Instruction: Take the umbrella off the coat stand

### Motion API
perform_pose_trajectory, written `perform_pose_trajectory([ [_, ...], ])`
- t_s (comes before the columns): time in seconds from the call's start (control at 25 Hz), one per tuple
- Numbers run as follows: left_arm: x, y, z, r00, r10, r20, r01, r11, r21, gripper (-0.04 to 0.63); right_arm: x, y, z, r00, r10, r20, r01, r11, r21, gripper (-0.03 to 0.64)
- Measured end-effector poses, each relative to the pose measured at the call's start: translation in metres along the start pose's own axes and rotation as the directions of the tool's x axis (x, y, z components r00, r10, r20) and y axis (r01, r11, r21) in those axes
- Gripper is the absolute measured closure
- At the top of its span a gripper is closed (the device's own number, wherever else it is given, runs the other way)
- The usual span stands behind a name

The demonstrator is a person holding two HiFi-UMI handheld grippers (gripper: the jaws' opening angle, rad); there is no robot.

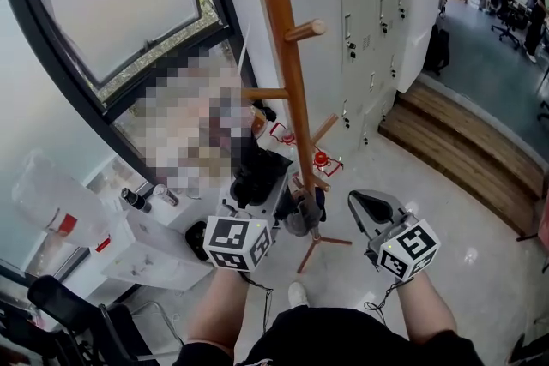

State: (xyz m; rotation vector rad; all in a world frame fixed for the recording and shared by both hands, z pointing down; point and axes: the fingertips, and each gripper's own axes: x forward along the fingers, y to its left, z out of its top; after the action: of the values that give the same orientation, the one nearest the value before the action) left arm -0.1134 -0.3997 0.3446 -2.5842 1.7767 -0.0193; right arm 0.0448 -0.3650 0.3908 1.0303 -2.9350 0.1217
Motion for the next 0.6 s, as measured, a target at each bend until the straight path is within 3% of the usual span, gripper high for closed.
perform_pose_trajectory([
  [0.6,-0.087,-0.024,-0.023,0.992,0.116,-0.048,-0.117,0.993,-0.031,0.336,-0.029,0.040,0.000,0.992,0.127,-0.005,-0.127,0.992,-0.005,0.563],
])
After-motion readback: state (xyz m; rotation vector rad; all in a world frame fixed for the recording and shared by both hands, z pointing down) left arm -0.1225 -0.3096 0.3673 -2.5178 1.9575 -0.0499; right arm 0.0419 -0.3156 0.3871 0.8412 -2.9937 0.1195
